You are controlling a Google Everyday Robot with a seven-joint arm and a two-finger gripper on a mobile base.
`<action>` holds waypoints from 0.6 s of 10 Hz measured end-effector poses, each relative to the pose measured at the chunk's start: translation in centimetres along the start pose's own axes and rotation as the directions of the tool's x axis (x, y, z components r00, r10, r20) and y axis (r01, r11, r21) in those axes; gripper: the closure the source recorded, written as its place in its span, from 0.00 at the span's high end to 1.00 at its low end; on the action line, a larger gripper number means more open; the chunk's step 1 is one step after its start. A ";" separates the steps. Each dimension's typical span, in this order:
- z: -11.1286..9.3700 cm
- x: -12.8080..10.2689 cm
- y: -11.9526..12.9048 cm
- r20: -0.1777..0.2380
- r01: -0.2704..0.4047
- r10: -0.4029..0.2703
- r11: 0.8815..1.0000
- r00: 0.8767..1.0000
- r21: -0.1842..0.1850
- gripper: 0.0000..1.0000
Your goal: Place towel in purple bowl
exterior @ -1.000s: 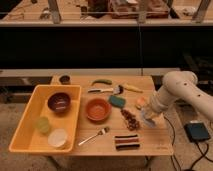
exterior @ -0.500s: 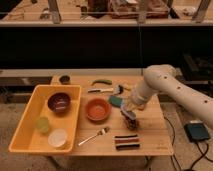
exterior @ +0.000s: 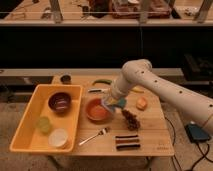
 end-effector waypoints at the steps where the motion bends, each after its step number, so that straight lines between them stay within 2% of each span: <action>1: -0.1 0.2 0.1 -0.001 -0.003 0.003 1.000 1.000 0.000 0.03; 6: -0.1 0.0 -0.1 0.003 0.004 -0.004 1.000 1.000 0.005 0.03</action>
